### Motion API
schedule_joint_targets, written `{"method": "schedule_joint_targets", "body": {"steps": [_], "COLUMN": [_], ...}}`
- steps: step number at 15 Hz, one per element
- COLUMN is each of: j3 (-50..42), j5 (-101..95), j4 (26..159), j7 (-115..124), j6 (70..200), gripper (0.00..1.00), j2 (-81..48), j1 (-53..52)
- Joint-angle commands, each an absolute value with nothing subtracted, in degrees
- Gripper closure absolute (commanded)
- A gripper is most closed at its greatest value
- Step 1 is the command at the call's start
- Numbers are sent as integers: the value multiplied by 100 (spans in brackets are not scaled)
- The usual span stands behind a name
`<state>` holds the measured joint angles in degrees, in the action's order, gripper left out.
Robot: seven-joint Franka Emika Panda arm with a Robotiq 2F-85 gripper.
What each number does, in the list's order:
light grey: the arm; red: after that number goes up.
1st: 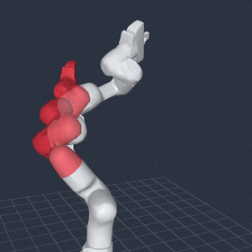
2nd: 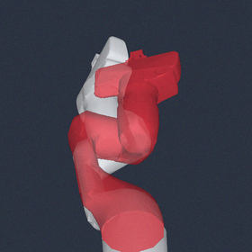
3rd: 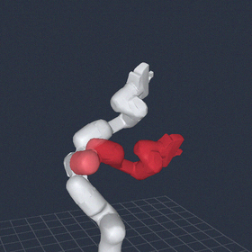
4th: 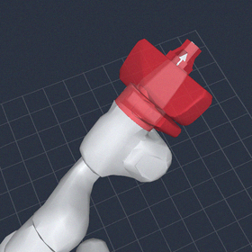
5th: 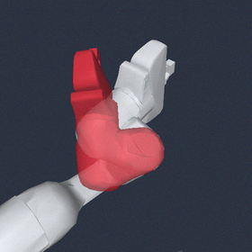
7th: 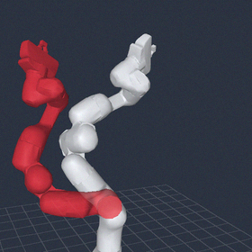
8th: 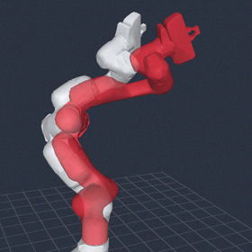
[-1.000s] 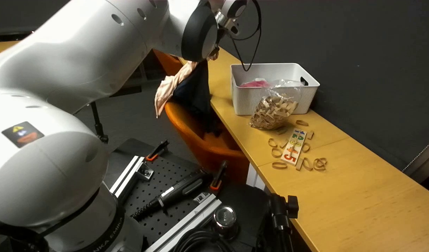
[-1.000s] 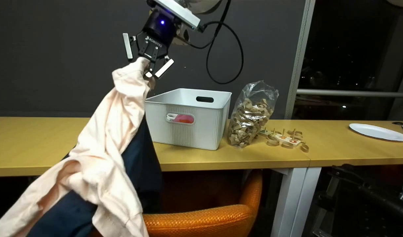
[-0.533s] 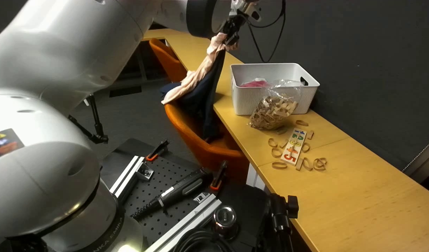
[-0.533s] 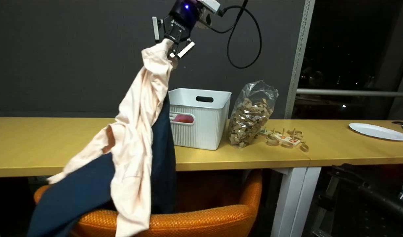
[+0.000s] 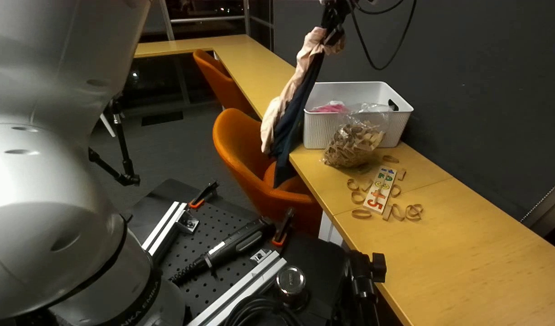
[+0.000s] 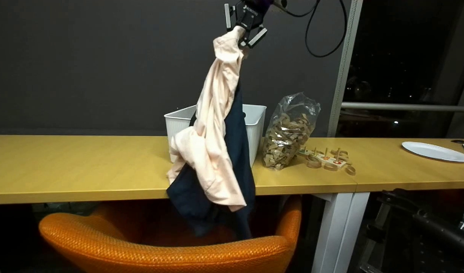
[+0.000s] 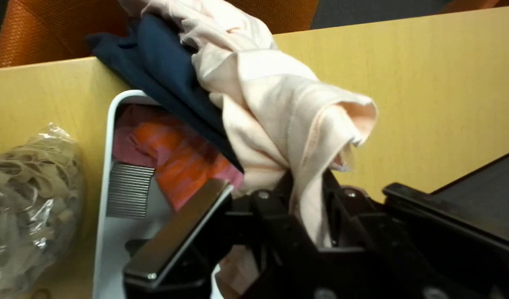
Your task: Put the peach and blue shirts in the basket
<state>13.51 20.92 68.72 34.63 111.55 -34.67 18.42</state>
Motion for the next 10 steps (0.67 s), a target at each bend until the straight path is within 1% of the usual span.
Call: {"method": "schedule_joint_targets", "body": {"steps": [1,3,5,7,10], "j3": [630,306,31,-190,-462], "j5": [2710,2831,2775,2499,2036], "j4": [7939,8041,7874,7288,6366], "j7": [3482,3512,3589,3724,4102], "j6": [11234,11073,10874,10461,10263], "gripper": [97,97,97,97,97], "j2": [-2314,-2011,-1942,-2204,-2715], "j1": [1714,1627,1532,1410,1190]}}
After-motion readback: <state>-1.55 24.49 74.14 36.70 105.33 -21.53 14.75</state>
